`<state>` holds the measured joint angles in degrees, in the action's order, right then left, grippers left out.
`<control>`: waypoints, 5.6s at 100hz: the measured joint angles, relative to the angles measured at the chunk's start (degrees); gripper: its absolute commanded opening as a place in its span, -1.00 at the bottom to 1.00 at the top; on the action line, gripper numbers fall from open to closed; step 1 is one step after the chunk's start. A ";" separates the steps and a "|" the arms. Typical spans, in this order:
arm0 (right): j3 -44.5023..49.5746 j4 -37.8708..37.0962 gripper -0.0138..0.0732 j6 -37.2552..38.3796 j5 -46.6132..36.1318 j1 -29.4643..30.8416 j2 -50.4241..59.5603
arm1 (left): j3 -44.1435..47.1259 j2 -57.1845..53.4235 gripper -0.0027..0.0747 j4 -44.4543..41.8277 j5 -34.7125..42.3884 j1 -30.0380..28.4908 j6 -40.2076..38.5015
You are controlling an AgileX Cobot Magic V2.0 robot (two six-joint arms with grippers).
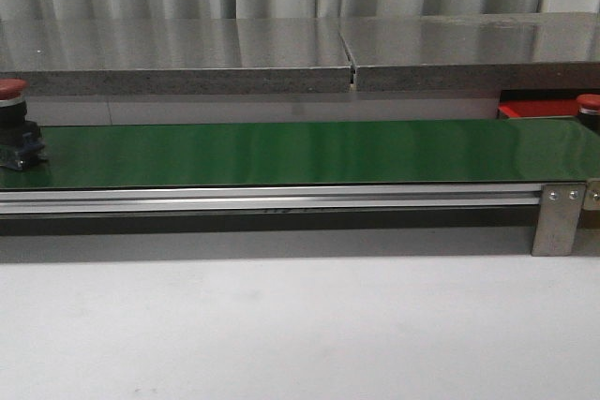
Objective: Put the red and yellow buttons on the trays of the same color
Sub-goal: 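Grasp a yellow push button from the pile with the left gripper, then set the yellow button on the conveyor behind the red one, then lower the right gripper over the red button arriving on the belt, then close the right gripper on the red button and lift it, then lower the red button into the red tray, open right gripper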
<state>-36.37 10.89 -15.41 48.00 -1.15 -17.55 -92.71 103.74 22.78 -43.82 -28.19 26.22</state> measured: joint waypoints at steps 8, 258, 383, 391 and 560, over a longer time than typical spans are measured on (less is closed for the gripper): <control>0.00 0.00 -0.84 0.00 0.00 0.00 0.00 | 4.61 -4.11 -0.44 0.26 1.33 1.34 0.03; 0.00 0.21 -0.84 0.00 -2.57 0.00 0.00 | 58.96 -68.06 -0.98 4.23 18.24 30.36 0.57; -34.28 -0.45 0.82 -0.94 -3.30 -22.58 -61.88 | 64.69 -77.87 -0.98 4.23 15.65 30.40 0.57; -37.00 -0.45 0.82 -2.96 -3.03 -24.12 -65.62 | 64.69 -77.87 -0.98 4.23 15.65 30.40 0.57; -39.06 1.51 -0.26 -4.58 -16.55 -10.86 -72.19 | 64.69 -77.87 -0.98 4.23 15.58 30.50 0.57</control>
<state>-75.43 12.39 -19.99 31.46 -12.01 -89.74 -28.02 25.86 27.01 -28.25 2.31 26.79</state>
